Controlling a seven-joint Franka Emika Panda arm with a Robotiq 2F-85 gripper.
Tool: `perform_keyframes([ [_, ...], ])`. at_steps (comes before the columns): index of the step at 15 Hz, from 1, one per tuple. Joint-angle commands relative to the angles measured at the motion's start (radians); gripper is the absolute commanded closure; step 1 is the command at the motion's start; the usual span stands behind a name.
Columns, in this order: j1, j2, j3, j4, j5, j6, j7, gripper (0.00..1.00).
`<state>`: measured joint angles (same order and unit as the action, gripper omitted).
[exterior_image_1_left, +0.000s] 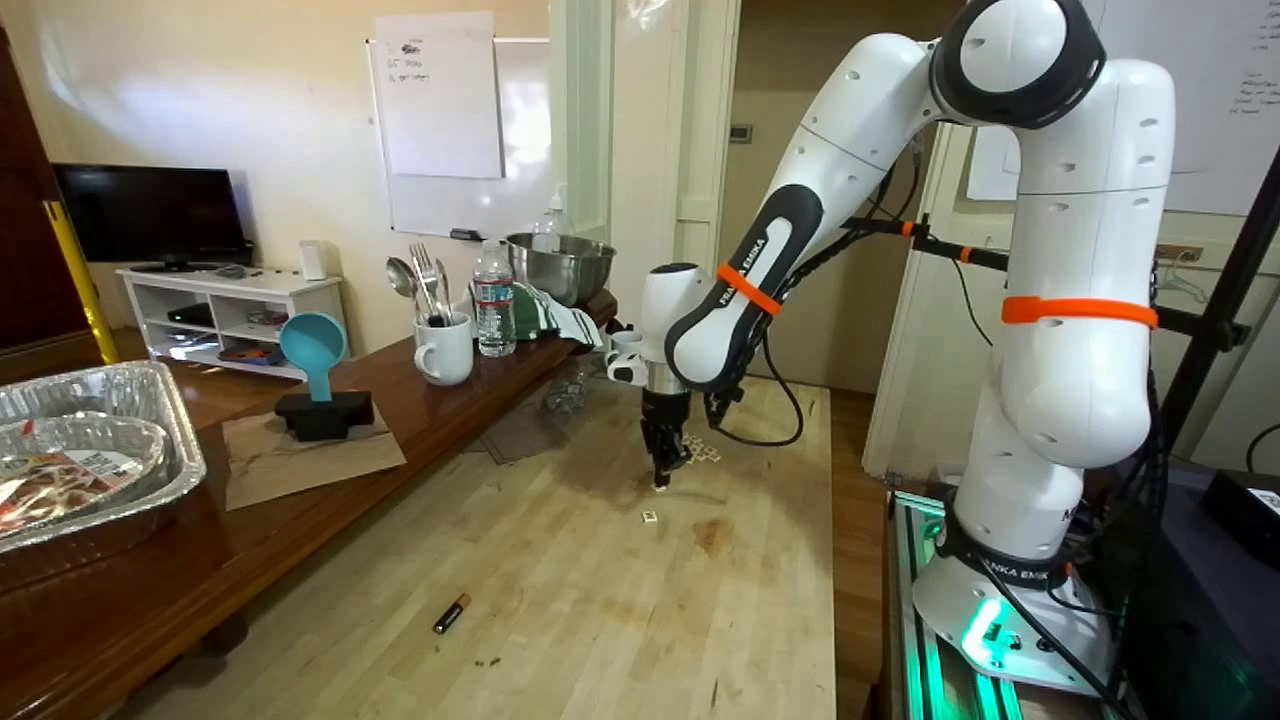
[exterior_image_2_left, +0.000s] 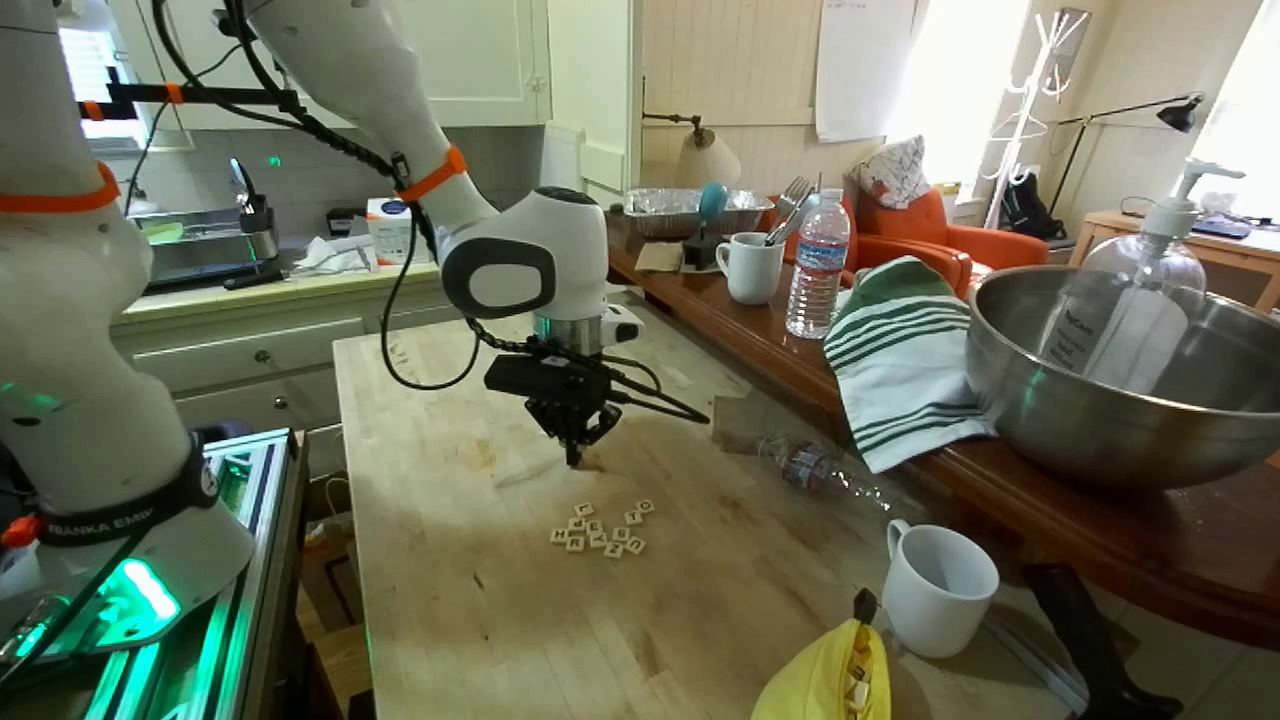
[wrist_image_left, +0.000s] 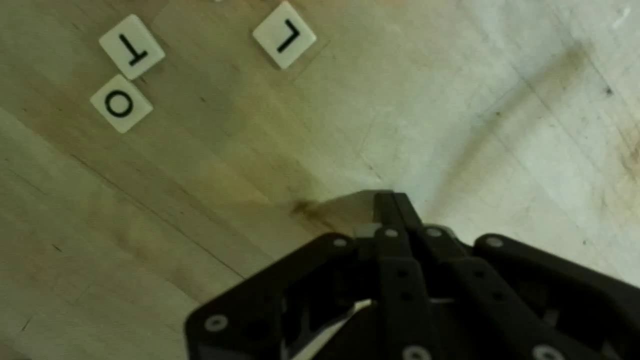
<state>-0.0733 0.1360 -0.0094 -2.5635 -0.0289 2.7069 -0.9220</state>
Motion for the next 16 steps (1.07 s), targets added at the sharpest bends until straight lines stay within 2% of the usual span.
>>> perform_keyframes([
  [1, -0.002, 0.035, -0.003, 0.01, -0.037, 0.027, 0.033, 1.0],
  [4, 0.005, 0.033, -0.01, 0.004, -0.051, 0.023, 0.114, 1.0],
  [9, 0.016, 0.021, -0.005, -0.011, -0.017, 0.023, 0.393, 1.0],
  [16, 0.041, 0.018, -0.013, -0.017, -0.027, 0.008, 0.8, 1.0],
])
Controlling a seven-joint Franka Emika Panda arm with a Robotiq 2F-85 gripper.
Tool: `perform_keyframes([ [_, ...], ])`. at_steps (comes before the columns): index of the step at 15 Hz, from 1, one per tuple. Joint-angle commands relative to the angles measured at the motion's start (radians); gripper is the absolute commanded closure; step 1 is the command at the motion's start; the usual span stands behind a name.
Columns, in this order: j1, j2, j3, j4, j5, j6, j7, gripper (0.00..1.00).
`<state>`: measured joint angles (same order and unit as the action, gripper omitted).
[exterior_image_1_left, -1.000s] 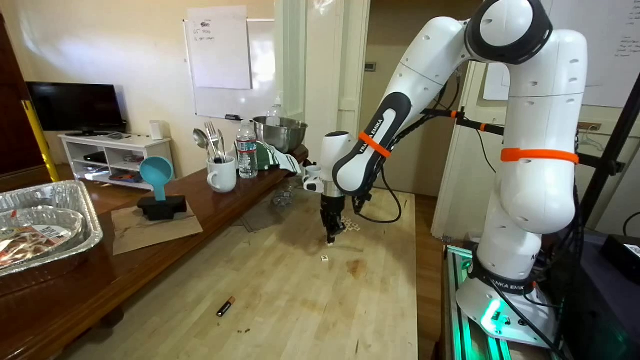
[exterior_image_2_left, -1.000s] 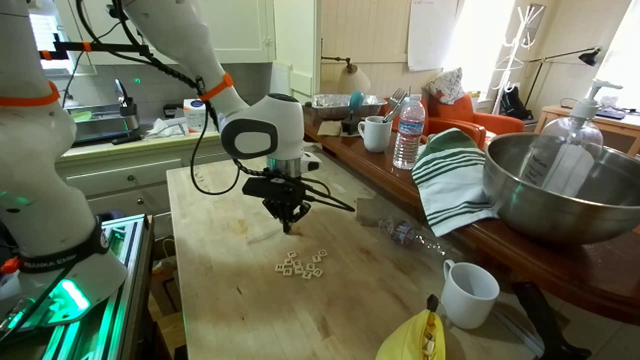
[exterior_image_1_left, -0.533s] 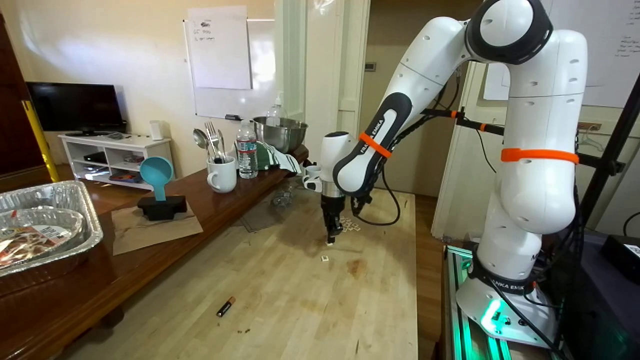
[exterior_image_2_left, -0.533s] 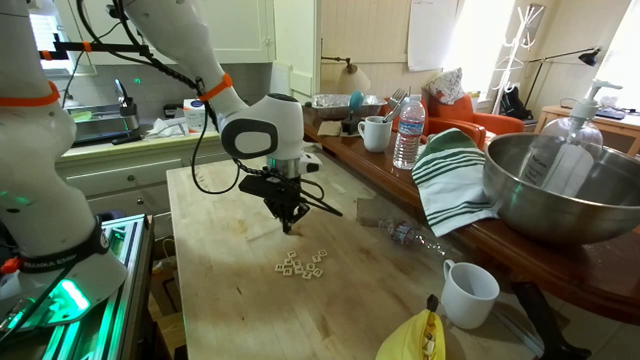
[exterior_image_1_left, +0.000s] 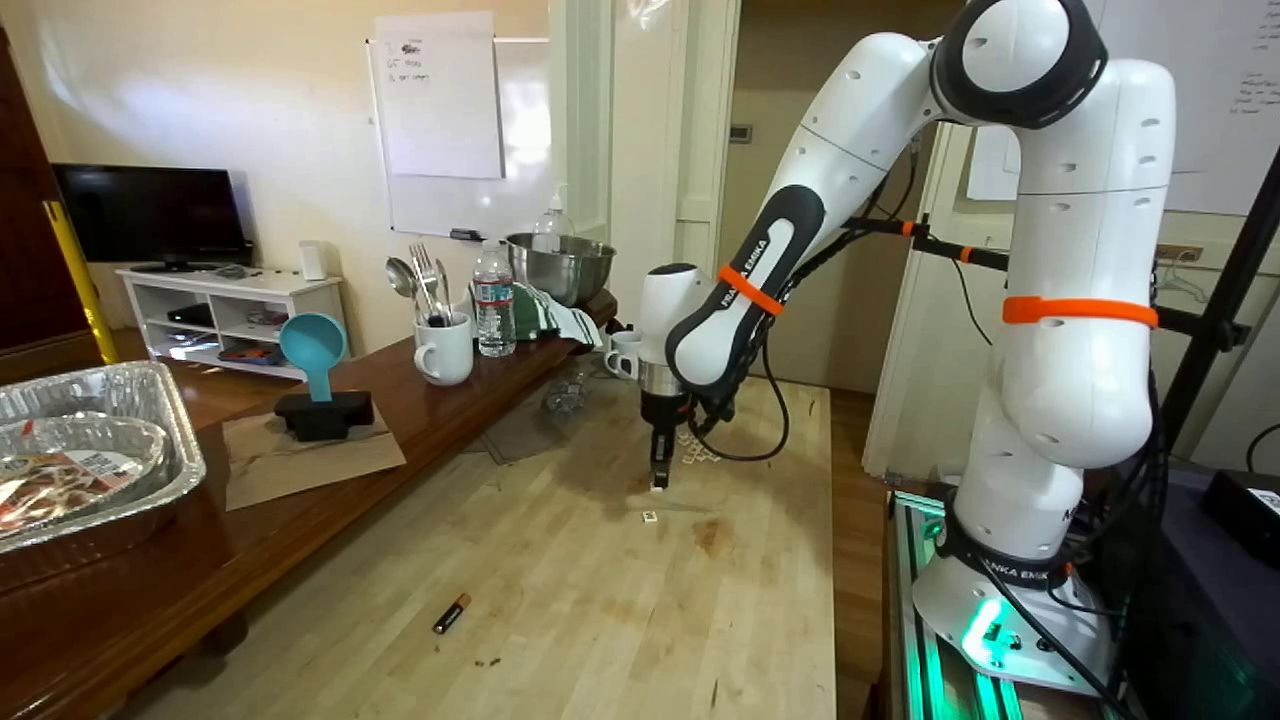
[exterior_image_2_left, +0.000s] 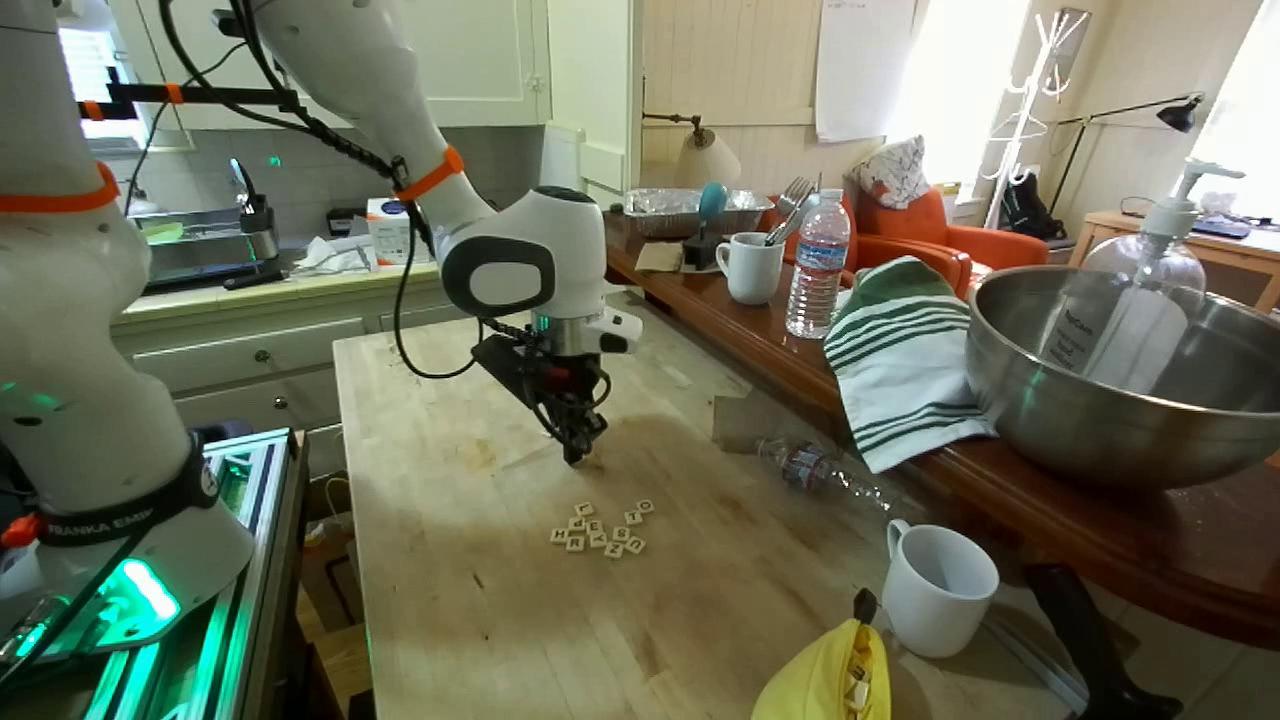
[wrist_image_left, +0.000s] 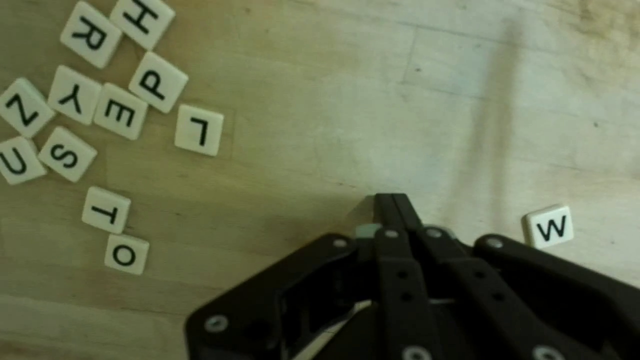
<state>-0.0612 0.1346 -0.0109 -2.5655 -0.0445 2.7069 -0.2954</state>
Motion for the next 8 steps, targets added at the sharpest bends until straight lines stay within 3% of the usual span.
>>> perform_keyframes([
  [1, 0.033, 0.019, -0.014, -0.015, -0.012, 0.005, 0.23, 1.0],
  [8, 0.047, 0.007, -0.02, -0.007, 0.039, -0.041, 0.543, 1.0],
])
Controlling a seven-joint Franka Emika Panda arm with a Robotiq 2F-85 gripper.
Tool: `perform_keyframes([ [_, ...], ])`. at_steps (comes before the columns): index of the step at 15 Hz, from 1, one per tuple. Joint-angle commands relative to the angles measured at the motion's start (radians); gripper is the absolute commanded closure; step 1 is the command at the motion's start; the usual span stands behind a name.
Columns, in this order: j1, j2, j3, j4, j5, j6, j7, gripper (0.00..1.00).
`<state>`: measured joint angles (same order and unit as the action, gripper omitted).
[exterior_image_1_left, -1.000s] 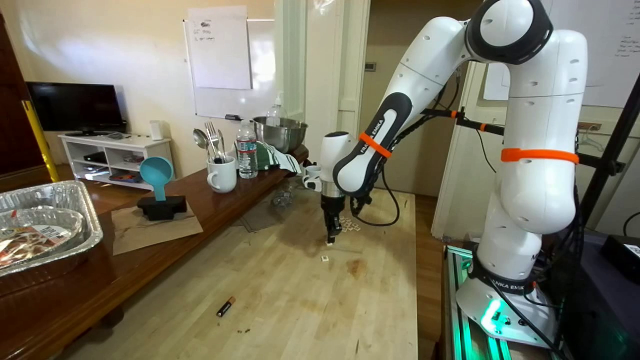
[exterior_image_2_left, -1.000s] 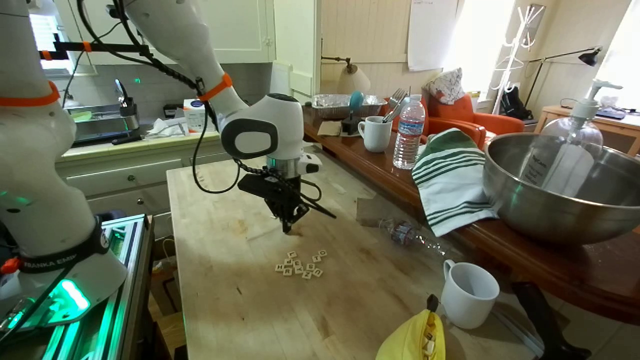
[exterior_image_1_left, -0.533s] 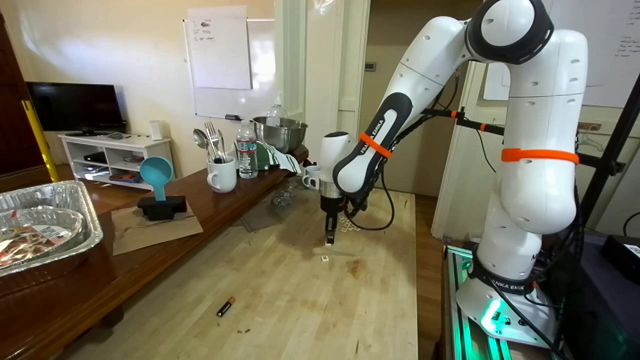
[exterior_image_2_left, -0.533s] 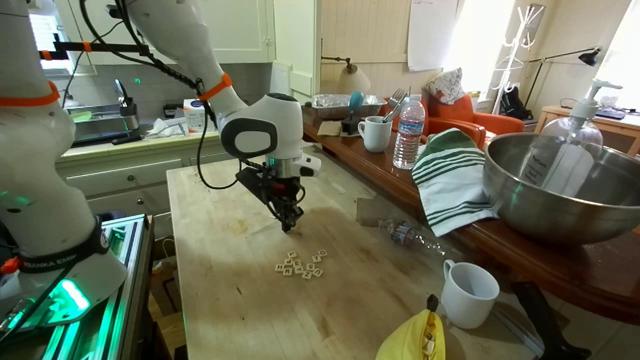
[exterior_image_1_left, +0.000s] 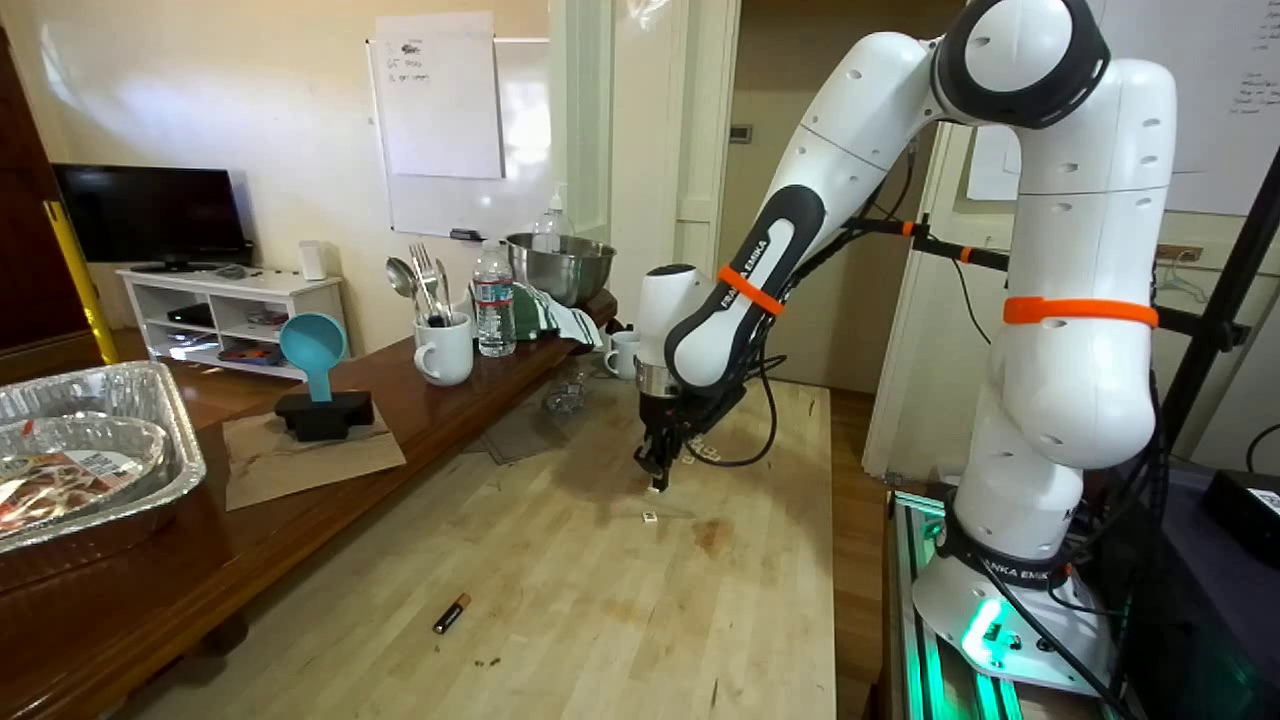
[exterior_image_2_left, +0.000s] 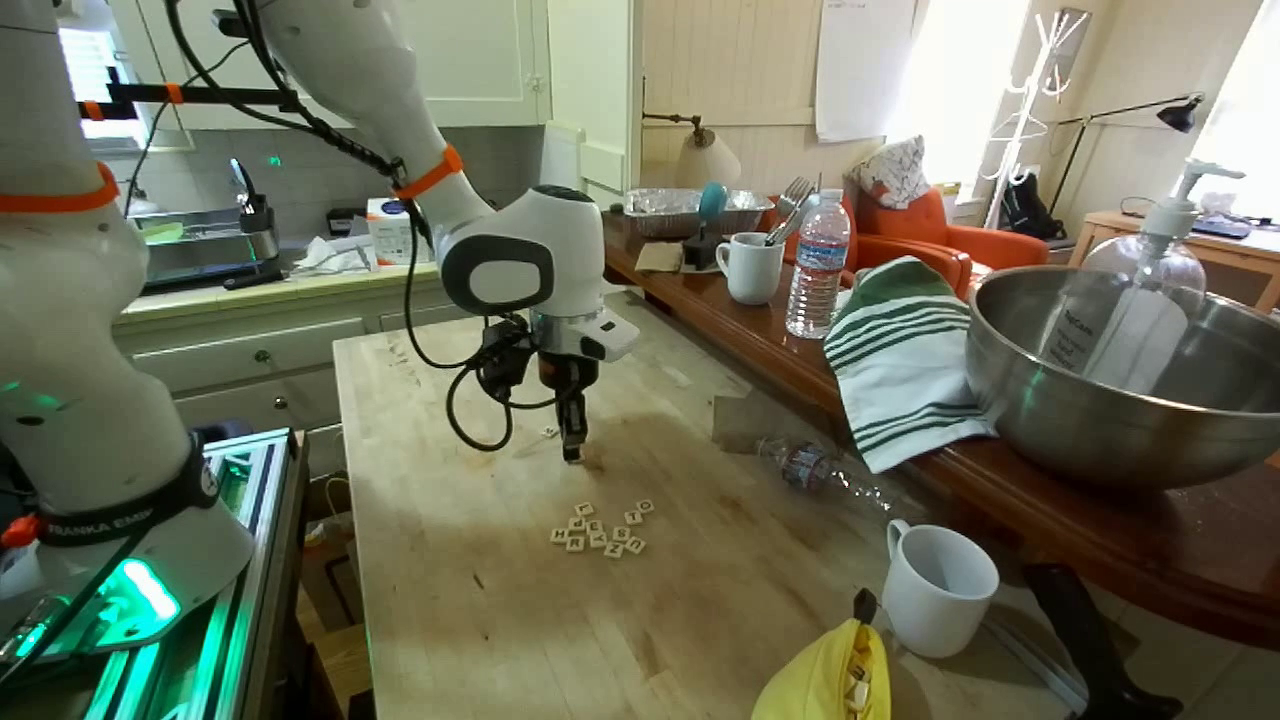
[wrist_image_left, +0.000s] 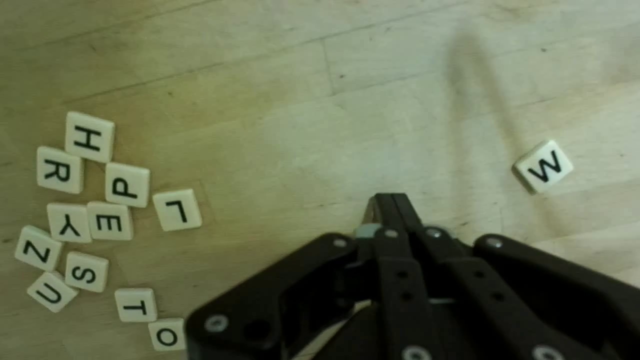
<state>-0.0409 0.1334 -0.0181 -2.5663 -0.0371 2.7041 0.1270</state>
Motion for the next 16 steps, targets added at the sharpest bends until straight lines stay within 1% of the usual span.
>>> perform_keyframes([
  [1, 0.024, 0.001, -0.006, -0.007, 0.06, -0.046, 0.131, 1.0],
  [5, 0.016, -0.045, 0.01, -0.014, 0.136, -0.092, 0.097, 1.0],
  [9, 0.017, -0.074, 0.007, -0.014, 0.138, -0.099, 0.091, 1.0],
  [11, 0.011, -0.089, 0.011, -0.01, 0.142, -0.112, 0.012, 1.0],
  [12, 0.01, -0.089, 0.009, -0.005, 0.127, -0.121, -0.017, 1.0],
  [14, 0.007, -0.089, 0.011, 0.003, 0.133, -0.13, -0.114, 1.0],
  [15, 0.004, -0.085, 0.013, 0.009, 0.143, -0.146, -0.183, 1.0],
  [16, 0.004, -0.082, 0.012, 0.011, 0.13, -0.149, -0.236, 1.0],
])
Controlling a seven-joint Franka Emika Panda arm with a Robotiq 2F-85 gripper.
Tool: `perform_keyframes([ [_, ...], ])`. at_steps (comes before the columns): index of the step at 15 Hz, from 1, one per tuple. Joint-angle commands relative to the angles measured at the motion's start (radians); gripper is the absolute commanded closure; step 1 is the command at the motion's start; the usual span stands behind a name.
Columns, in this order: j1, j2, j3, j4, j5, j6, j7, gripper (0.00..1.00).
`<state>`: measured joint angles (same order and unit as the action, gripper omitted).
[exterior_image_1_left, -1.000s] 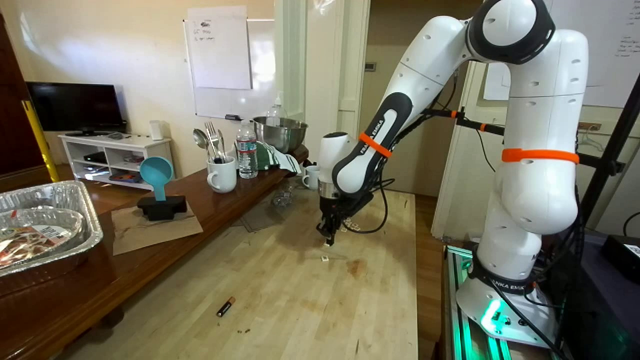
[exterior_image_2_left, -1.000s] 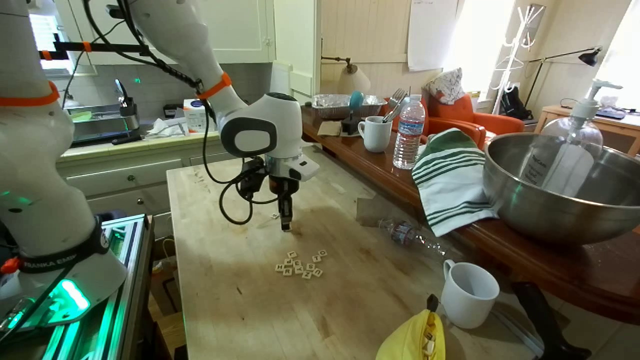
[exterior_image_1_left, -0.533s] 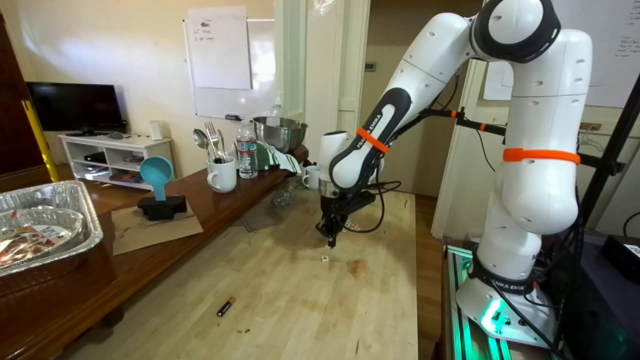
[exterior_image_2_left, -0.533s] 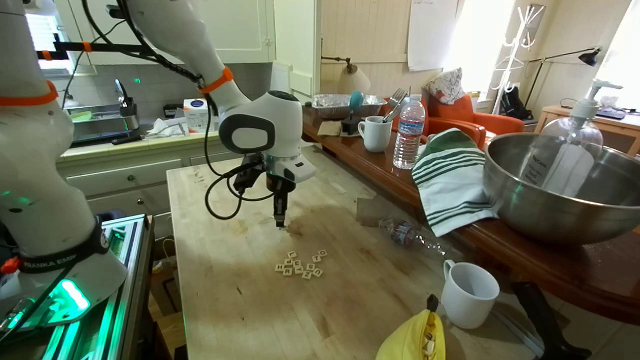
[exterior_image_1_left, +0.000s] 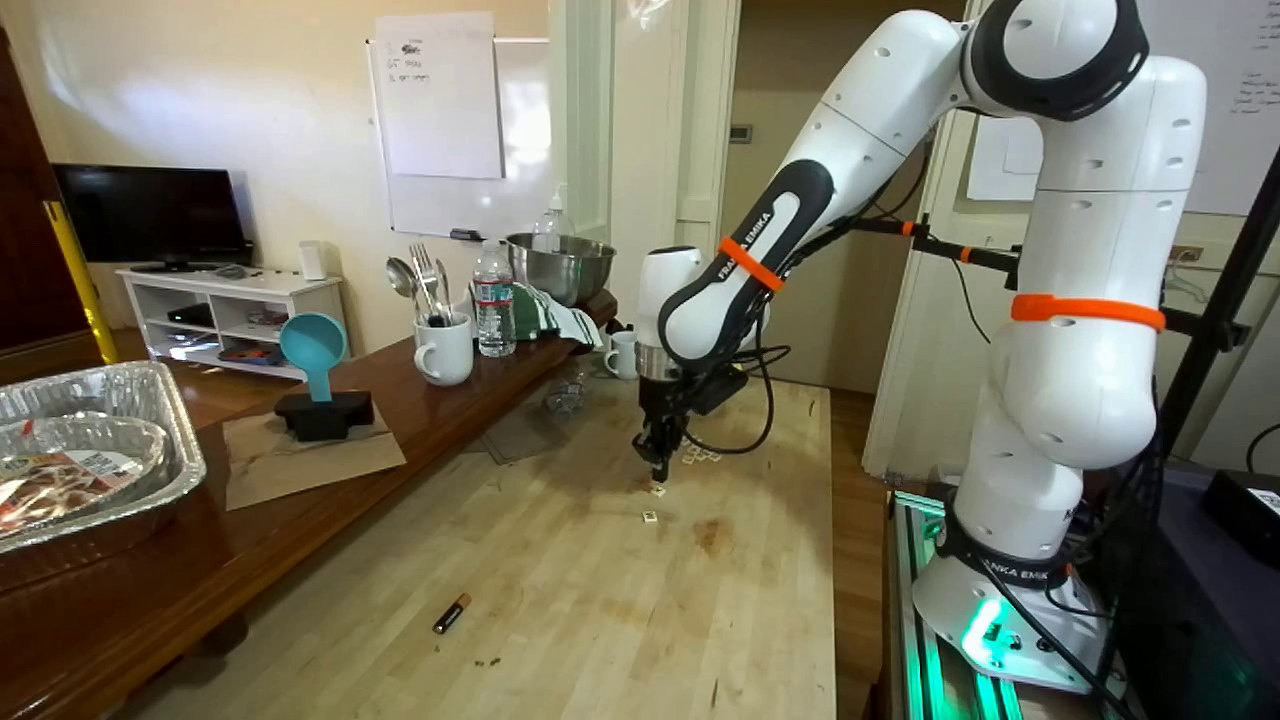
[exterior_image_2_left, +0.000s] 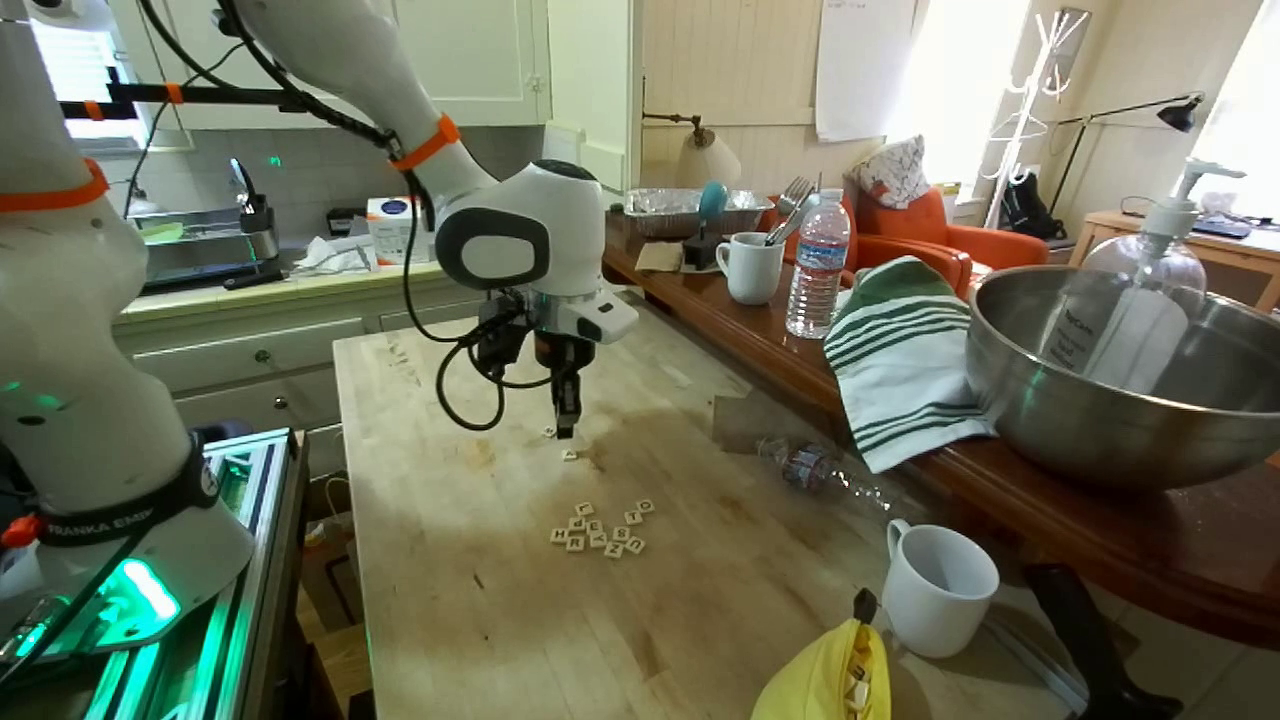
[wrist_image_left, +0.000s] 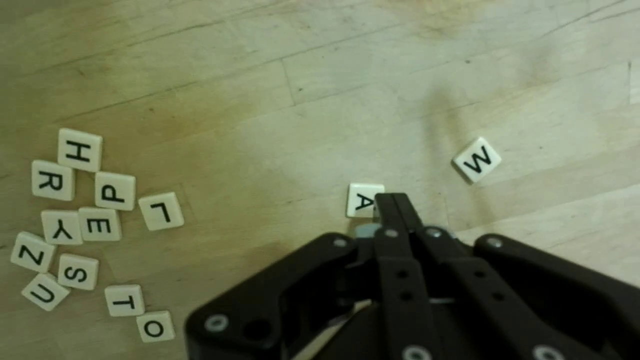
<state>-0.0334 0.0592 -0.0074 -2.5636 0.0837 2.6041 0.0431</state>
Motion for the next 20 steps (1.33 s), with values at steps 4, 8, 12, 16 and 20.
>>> perform_keyframes([
  [4, -0.009, 0.009, 0.0, 0.014, -0.013, -0.043, -0.357, 1.0],
  [8, -0.018, 0.031, 0.002, 0.014, -0.013, -0.016, -0.581, 1.0],
  [12, -0.029, 0.059, 0.005, 0.022, -0.019, 0.014, -0.741, 1.0],
  [16, -0.038, 0.088, 0.015, 0.036, 0.01, 0.046, -0.851, 1.0],
  [20, -0.047, 0.115, 0.021, 0.042, 0.002, 0.078, -0.919, 1.0],
])
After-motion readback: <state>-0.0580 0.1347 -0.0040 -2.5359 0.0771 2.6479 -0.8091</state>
